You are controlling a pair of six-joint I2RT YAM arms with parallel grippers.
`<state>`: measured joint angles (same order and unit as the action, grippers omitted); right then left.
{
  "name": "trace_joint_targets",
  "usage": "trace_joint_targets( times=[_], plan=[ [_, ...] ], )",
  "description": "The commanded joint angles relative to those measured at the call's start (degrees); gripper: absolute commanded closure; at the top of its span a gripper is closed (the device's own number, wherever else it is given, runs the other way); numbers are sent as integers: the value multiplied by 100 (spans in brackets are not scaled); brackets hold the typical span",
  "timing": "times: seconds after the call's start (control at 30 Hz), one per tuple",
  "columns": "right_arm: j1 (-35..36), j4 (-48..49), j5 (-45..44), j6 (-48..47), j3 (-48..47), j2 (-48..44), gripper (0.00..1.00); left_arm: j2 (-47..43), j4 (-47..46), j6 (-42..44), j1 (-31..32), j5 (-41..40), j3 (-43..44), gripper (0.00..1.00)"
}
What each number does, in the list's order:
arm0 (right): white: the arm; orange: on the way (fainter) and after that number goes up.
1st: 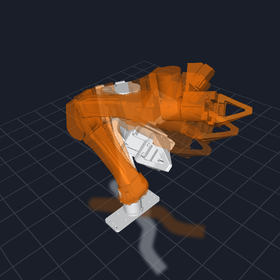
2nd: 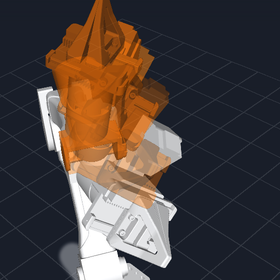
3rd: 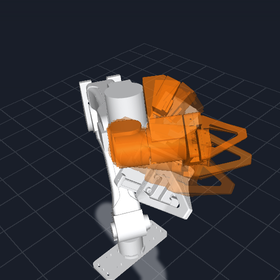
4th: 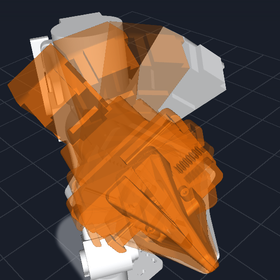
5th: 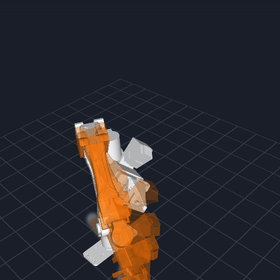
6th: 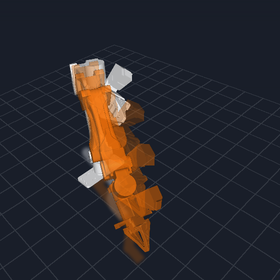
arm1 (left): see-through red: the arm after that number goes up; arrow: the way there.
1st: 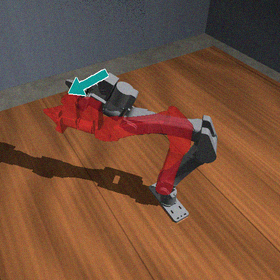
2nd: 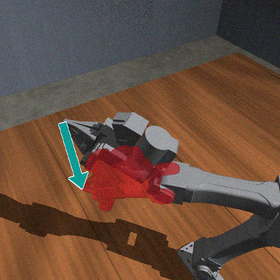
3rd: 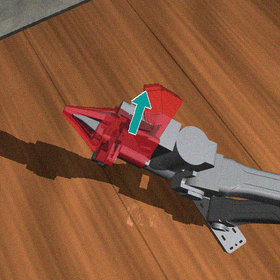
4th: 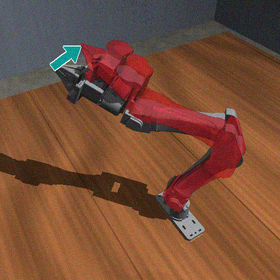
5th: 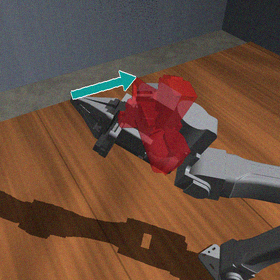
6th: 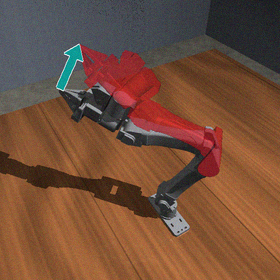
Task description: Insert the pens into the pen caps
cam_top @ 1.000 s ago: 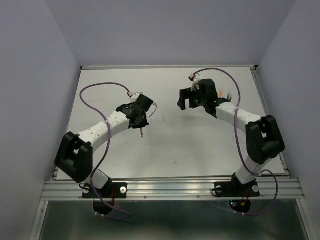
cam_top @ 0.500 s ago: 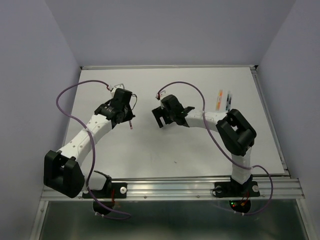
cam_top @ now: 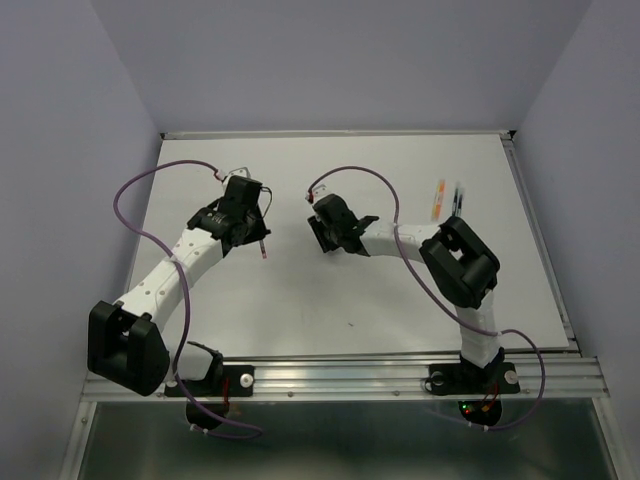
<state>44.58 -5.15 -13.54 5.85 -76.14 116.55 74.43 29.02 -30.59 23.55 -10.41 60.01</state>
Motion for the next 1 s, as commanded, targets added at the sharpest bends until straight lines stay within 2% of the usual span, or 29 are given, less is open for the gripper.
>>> trace_joint_targets(
  times=[0.0,0.03,0.1,0.3,0.4,0.47,0.57,0.7,0.8,0.87,0.97],
  plan=[
    [42,31,-175,66,-129,78,60,-17,-150,97,-52,39,-51,100],
    [42,31,-167,92,-86,69,66,9,-159,106,-52,57,-51,100],
    [42,5,-114,92,-59,43,71,45,-186,132,-78,180,-42,100],
    [42,-83,-149,101,-120,157,72,10,-230,167,-114,295,-77,100],
    [42,-136,-166,92,-86,157,83,-52,-238,158,-114,286,-103,100],
    [42,-144,-219,-91,-7,53,98,-104,-256,167,-105,329,-130,100],
    [-27,-118,-272,-303,73,-45,99,-140,-317,193,-105,417,-147,100],
    [-318,276,395,-775,467,-360,99,-192,-353,325,-105,584,-139,100],
    [-440,444,729,-1339,696,-773,99,-254,-528,474,-105,1005,-191,100],
    [-598,813,1201,-2050,889,-1098,99,-298,-686,615,-105,1480,-226,100],
    [-923,1348,1704,-2317,1223,-1467,99,-289,-722,738,-105,1892,-191,100]
  ],
)
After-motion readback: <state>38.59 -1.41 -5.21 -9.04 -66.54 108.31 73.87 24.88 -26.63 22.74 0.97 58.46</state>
